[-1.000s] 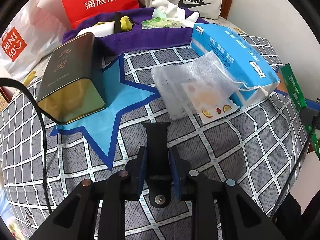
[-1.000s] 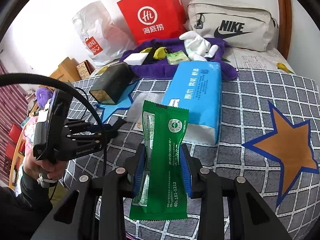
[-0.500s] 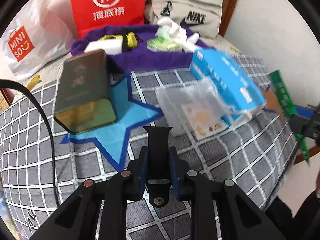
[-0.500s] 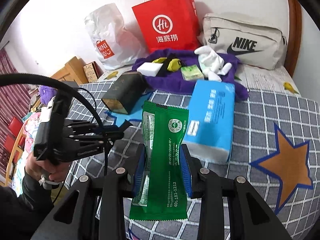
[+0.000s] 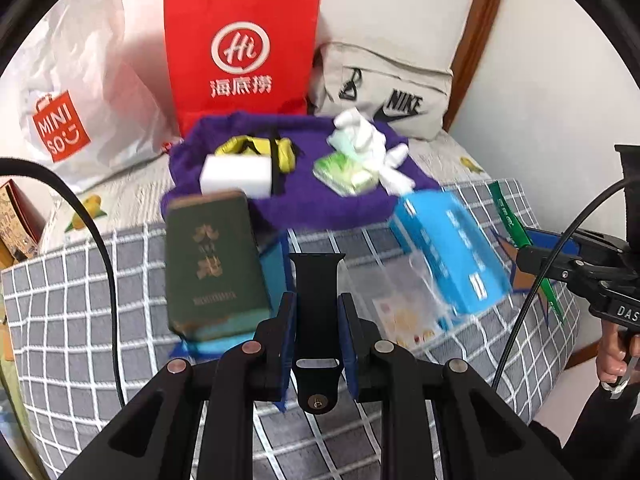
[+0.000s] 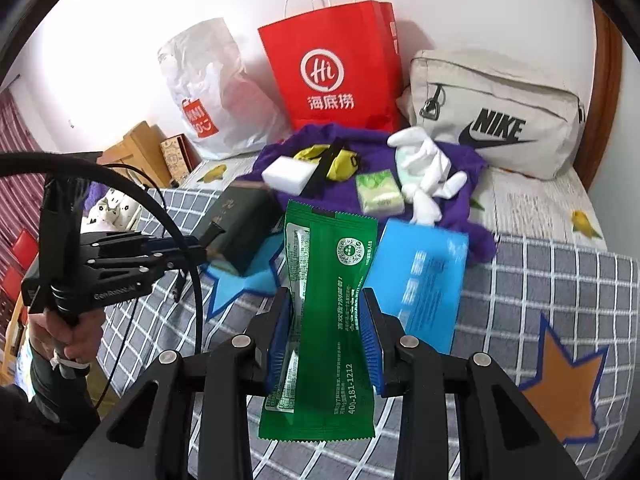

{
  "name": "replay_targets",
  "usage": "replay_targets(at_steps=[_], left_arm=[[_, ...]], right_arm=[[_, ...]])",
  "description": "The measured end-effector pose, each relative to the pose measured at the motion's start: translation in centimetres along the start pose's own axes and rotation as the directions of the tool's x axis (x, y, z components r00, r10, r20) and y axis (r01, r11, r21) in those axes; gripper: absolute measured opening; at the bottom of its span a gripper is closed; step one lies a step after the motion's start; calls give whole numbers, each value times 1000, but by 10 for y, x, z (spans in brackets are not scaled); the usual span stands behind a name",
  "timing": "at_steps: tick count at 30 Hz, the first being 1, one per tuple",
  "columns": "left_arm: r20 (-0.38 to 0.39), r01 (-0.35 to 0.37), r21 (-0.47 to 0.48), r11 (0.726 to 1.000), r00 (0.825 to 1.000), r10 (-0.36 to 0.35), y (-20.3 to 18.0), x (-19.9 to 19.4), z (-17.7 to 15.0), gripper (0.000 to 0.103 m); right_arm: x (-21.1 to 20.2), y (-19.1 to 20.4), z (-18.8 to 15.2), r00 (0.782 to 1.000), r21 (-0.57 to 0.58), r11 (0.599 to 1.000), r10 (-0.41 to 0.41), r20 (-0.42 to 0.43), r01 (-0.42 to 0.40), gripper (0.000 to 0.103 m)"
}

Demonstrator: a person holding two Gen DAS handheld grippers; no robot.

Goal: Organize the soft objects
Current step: 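Carry the sachet with right tool while left tool carries the strap to the purple towel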

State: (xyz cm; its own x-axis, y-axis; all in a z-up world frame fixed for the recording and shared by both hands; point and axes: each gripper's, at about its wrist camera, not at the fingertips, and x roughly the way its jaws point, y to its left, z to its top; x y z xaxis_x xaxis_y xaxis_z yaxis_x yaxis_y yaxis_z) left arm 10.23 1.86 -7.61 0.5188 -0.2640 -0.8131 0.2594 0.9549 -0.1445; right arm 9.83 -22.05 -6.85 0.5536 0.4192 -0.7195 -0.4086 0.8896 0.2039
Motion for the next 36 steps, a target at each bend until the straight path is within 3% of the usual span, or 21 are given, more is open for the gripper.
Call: replay_targets(at_steps=[15, 28, 36], left_arm=[[57, -22, -31, 999, 998, 23, 40, 18, 79, 20], [84, -25, -80, 996, 996, 32, 71, 53, 145, 20], [73, -5, -107, 994, 997, 13, 86, 85, 158, 20]], right_arm=[[35, -39, 85, 999, 1, 1000, -7, 50, 7, 34], [112, -69, 150, 1000, 18, 1000, 17, -11, -17, 34], [140, -74, 157, 998, -2, 999, 35, -57, -36, 34]])
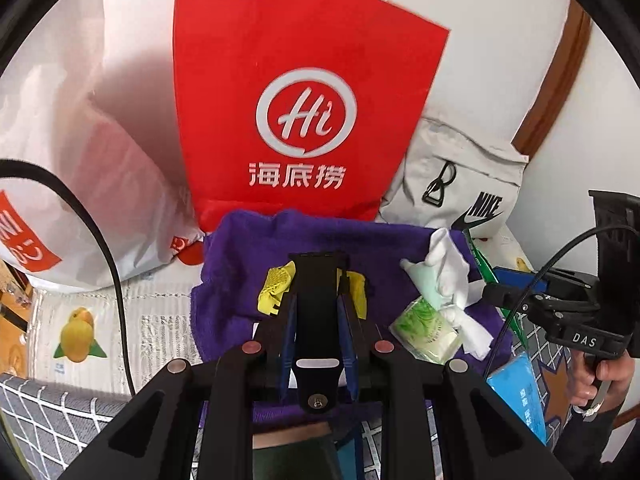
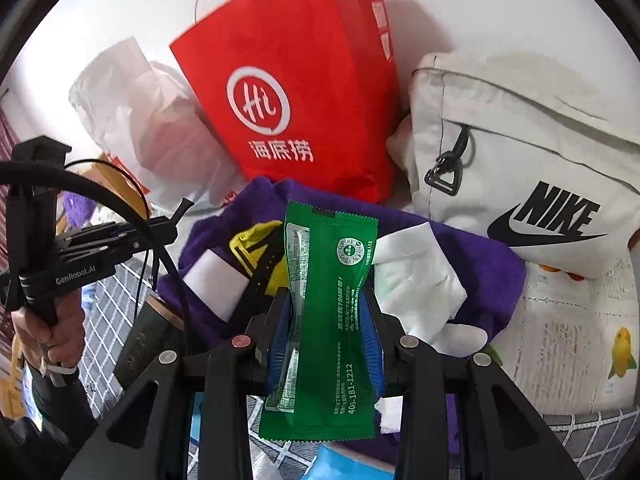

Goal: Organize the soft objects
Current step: 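Carry the sachet with right tool while left tool carries the strap to the purple towel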

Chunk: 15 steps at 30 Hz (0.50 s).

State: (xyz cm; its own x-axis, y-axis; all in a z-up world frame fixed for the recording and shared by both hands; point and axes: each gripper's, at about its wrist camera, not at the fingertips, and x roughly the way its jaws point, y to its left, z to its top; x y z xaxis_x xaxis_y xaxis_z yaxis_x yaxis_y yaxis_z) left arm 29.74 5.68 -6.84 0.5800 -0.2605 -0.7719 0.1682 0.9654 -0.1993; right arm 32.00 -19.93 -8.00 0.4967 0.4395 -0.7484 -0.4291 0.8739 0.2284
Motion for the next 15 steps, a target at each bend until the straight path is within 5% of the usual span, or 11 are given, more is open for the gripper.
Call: replay_targets(at_steps=[15], left_arm=[[-54, 1, 8, 1000, 999, -1, 1, 30, -2, 20]], right_arm=[[40, 9, -6, 995, -64, 998, 9, -95, -15, 34]])
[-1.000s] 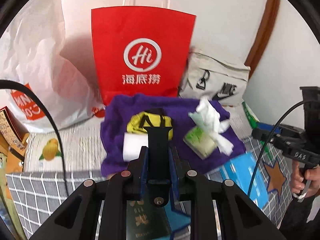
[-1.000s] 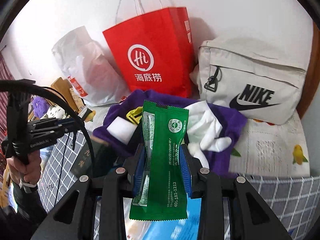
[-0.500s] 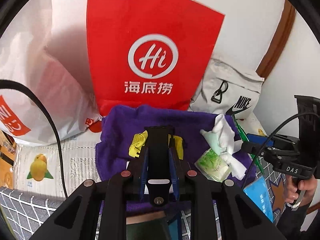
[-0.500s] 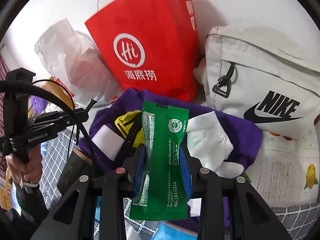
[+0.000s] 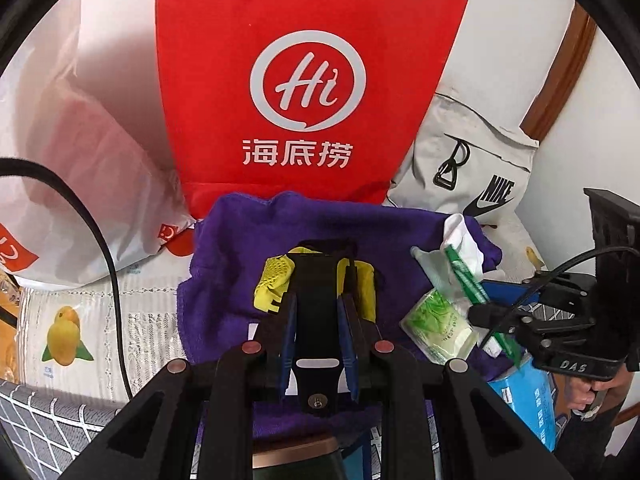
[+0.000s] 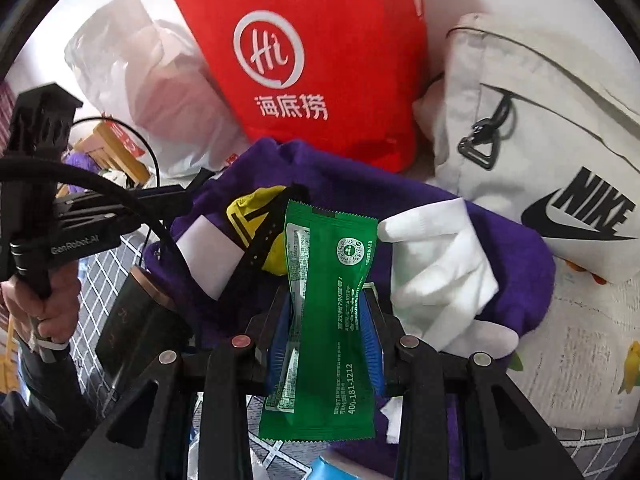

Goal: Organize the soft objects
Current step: 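Carry the sachet with right tool while left tool carries the strap to the purple towel, then open right tool to drop the sachet on the towel while left tool lowers the strap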

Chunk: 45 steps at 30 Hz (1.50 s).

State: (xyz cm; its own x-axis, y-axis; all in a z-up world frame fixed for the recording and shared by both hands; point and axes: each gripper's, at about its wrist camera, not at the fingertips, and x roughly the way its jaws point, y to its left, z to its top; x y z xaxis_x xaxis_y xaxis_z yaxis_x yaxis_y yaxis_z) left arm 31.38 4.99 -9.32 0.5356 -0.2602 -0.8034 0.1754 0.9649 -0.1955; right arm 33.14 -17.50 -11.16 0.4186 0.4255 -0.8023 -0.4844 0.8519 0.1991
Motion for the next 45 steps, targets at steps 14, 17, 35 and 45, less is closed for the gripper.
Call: replay_targets(at_steps=[14, 17, 35, 45], left_arm=[[-13, 4, -19, 1000, 1000, -5, 4, 9, -1, 20], [-14, 6, -39, 999, 1000, -7, 7, 12, -1, 20], [-71, 19, -57, 998, 997, -23, 5, 34, -4, 20], [-97, 6, -54, 999, 995, -11, 1, 44, -7, 20]], right_arm=[[22, -20, -8, 984, -46, 986, -163, -65, 161, 34], [28, -23, -9, 984, -44, 986, -164, -74, 161, 35], [3, -22, -4, 992, 7, 992, -125, -24, 126, 53], [-5, -19, -4, 992, 17, 992, -124, -14, 125, 53]])
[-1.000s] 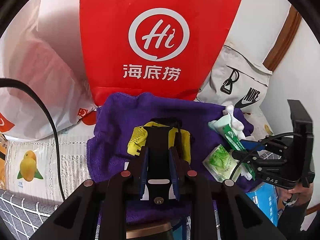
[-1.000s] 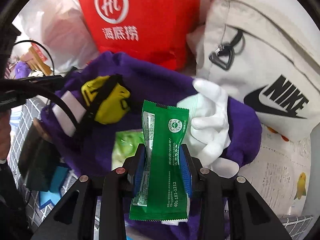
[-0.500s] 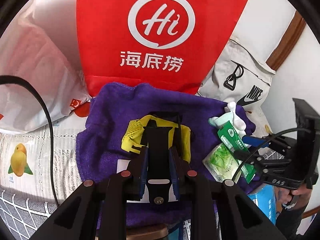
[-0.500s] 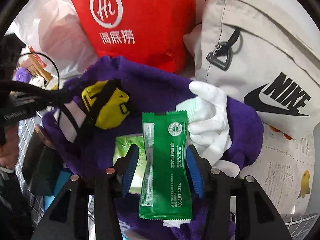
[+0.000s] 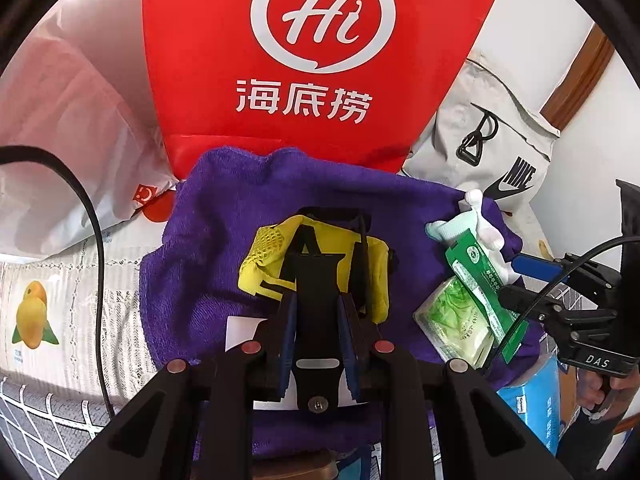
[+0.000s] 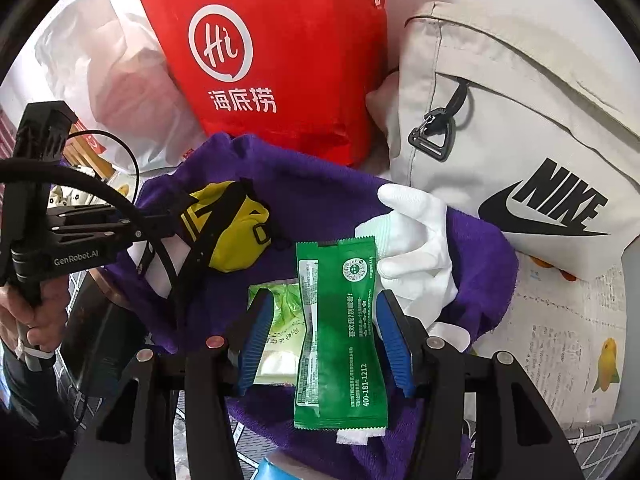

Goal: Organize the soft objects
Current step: 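Open right tool to drop the sachet on the towel while left tool lowers the strap, then open left tool to release the black strap on the towel while right tool withdraws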

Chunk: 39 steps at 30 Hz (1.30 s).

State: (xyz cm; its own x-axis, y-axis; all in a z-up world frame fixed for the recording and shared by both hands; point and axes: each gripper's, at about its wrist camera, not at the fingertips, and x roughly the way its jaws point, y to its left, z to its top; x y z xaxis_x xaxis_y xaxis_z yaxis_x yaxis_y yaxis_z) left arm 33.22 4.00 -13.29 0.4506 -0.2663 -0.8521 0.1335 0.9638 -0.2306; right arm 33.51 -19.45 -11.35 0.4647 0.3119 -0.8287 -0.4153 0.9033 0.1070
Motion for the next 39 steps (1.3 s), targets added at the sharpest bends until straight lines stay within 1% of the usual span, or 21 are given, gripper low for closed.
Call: replay_targets(at_steps=[10, 12, 13, 14, 15, 18, 26, 31, 33, 34, 36, 38, 39], left_arm=[[-5, -3, -13, 1000, 1000, 3, 2, 2, 1, 20], [-8, -3, -17, 1000, 1000, 3, 3, 2, 1, 25], [-24, -8, -20, 1000, 1000, 8, 3, 3, 1, 25], [-34, -8, -24, 1000, 999, 7, 3, 4, 2, 27], [-33, -4, -27, 1000, 999, 3, 2, 4, 2, 33], [-36, -3, -33, 999, 999, 2, 2, 1, 2, 43], [1, -18, -20, 1000, 1000, 18, -4, -21, 3, 45], [37, -27, 6, 1000, 999, 27, -13, -40, 3, 56], [50, -30, 22, 999, 998, 29, -18, -48, 3, 66], [57, -36, 28, 999, 998, 35, -21, -52, 3, 69], [71, -51, 36, 998, 996, 48, -26, -60, 3, 76], [81, -60, 31, 998, 995, 57, -31, -66, 4, 78], [87, -60, 11, 998, 994, 59, -32, -68, 3, 79]], right_arm=[[-2, 0, 1, 1000, 17, 1000, 0, -10, 0, 54], [-2, 0, 2, 1000, 18, 1000, -1, -14, 1, 54], [-2, 0, 2, 1000, 18, 1000, -2, -15, 2, 54], [-2, 0, 2, 1000, 19, 1000, -1, -16, 1, 54], [-1, 1, 2, 1000, 19, 1000, 0, -16, 0, 54], [-1, 2, 3, 1000, 21, 1000, 12, -15, -11, 54], [-11, 6, 3, 1000, 32, 999, 13, 2, -13, 54], [-22, 10, 3, 998, 45, 998, 48, 31, -50, 54], [-27, 13, 4, 998, 49, 998, 45, 46, -48, 54], [-29, 13, 3, 998, 58, 997, 42, 52, -45, 55], [-31, 13, 3, 997, 87, 994, 55, 53, -60, 72], [-30, 12, 1, 997, 111, 991, 66, 43, -71, 75], [-29, 11, -1, 997, 124, 990, 64, 38, -68, 75]])
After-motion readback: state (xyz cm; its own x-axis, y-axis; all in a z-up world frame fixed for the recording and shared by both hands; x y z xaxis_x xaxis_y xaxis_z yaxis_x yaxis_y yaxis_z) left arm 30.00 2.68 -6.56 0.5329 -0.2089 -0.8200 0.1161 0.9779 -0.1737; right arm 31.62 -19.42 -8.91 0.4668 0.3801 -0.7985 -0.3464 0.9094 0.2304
